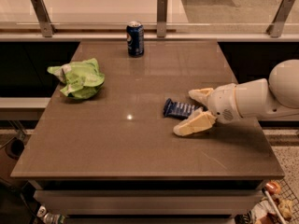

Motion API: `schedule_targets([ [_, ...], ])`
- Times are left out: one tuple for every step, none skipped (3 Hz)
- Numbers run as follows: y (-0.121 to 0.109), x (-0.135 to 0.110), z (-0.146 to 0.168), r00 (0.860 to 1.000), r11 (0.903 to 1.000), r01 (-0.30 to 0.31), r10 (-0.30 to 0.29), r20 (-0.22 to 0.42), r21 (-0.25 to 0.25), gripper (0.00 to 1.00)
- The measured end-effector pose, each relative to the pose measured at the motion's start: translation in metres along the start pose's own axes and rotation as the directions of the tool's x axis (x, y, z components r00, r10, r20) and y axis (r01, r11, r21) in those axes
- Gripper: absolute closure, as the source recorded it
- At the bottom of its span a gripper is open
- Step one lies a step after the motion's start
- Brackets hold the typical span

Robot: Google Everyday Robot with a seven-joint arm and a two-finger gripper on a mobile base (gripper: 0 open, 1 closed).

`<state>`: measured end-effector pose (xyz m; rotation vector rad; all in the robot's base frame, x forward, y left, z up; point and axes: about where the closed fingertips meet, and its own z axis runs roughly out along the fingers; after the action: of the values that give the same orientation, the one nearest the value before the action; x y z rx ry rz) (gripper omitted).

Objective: Move rxbar blueberry near pepsi can

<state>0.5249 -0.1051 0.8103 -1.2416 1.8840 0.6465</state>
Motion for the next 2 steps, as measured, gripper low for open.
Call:
schedule_targets([
  [0.0, -0.0024, -0.0017, 1.0, 1.0, 0.0, 0.0, 0.0, 0.0, 0.64],
  [0.0, -0.0052, -0.0035, 1.0, 1.0, 0.0, 0.0, 0.0, 0.0, 0.87],
])
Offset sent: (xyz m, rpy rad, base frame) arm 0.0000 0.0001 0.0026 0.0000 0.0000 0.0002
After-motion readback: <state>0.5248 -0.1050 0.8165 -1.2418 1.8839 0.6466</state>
